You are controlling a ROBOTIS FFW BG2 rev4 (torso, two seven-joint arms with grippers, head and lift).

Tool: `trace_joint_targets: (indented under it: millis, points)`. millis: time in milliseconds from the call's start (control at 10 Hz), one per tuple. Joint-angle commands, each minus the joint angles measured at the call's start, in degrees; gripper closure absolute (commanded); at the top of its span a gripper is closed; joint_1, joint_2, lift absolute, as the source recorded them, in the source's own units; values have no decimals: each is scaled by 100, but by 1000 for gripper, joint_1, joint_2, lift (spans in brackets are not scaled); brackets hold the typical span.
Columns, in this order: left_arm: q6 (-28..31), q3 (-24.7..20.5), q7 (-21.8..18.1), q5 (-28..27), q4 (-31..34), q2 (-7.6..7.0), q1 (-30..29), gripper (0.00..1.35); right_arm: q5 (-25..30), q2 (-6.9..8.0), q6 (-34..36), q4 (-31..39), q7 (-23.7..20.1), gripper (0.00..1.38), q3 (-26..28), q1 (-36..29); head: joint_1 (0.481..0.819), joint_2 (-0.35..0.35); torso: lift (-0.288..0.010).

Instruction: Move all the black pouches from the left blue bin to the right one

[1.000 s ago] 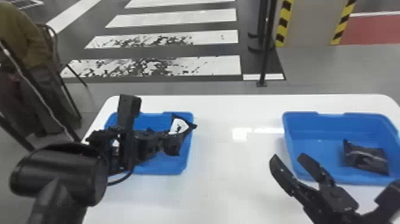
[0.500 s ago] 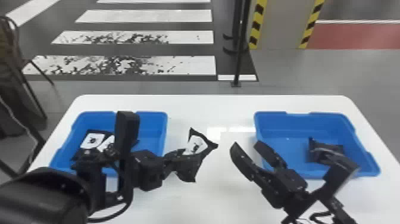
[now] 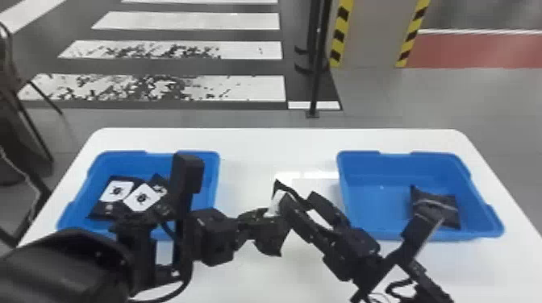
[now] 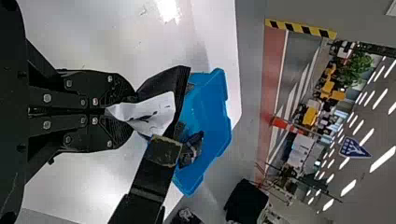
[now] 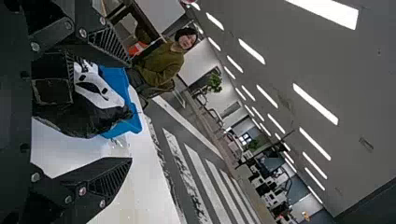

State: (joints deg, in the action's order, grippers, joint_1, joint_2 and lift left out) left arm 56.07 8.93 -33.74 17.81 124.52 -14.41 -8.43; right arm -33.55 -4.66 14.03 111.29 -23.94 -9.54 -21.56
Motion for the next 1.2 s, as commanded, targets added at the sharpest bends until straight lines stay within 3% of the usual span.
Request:
trace_joint_targets:
  millis: [0,100,200,500,600,700,800,1100]
  points:
    - [4,56,8,47,-14,9,14,1210,-245,9,101,-111,-6,552,-75,75,695,3,-140]
    - [18,79,8,70,-14,9,14,1210,-267,35,101,-125,-6,986,-75,89,695,4,-140]
    - [18,79,8,82,-28,9,14,1210,-302,53,87,-153,-6,1276,-63,89,695,6,-140]
    - [-10,79,34,150,-28,9,0,1177,-290,53,31,-153,-23,1277,-63,89,695,3,-140]
    - [-52,56,78,242,-56,26,-29,806,-302,62,31,-153,-23,1277,-63,89,695,2,-140]
    - [-10,10,78,242,-56,35,-43,328,-302,62,31,-153,-23,1277,39,131,695,1,-140]
    - [32,-24,78,253,-56,26,-99,71,-256,44,31,-223,-23,1277,199,243,695,-2,-140]
    - [-52,-184,78,345,-56,35,-183,167,190,-79,31,-519,-14,1277,1102,792,695,-53,-140]
